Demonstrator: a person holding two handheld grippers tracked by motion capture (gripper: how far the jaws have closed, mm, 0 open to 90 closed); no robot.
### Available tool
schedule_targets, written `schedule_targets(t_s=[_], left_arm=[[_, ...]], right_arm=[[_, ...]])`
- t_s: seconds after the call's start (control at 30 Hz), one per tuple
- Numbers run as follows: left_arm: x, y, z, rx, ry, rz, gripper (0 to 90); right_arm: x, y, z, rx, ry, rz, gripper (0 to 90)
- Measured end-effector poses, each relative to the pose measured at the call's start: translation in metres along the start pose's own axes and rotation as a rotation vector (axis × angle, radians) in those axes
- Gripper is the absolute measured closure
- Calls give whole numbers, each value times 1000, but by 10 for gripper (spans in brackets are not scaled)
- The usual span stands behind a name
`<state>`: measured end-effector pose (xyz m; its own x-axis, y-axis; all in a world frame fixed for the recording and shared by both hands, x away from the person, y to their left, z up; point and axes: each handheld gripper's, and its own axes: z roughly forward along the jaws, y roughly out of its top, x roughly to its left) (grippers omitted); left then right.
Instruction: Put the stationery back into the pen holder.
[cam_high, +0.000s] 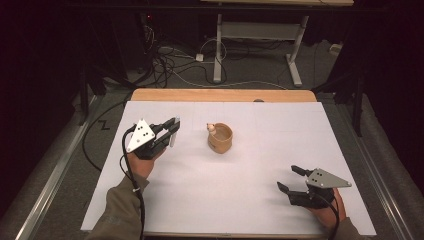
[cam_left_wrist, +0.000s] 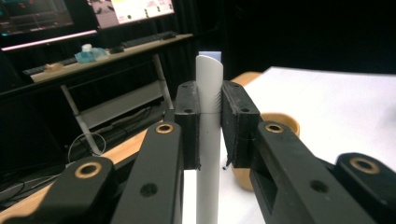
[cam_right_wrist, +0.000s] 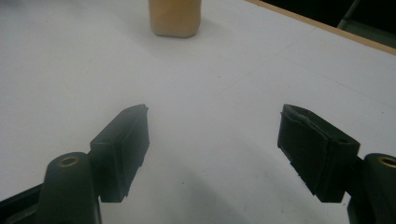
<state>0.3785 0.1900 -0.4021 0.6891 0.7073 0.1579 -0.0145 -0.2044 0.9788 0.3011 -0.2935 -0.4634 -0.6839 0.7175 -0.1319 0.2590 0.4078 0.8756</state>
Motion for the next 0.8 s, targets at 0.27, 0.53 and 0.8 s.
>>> schedule_targets(t_s=[0.27, 0.53, 0.8], left_arm=[[-8, 8, 6, -25, 2, -45, 761], [-17, 16, 18, -55, -10, -63, 761], [-28, 26, 35, -79, -51, -65, 761]], right_arm=[[0, 0, -1, -11, -6, -4, 254], [1, 0, -1, -13, -25, -23, 256], [0, 0, -2, -15, -33, -22, 256]])
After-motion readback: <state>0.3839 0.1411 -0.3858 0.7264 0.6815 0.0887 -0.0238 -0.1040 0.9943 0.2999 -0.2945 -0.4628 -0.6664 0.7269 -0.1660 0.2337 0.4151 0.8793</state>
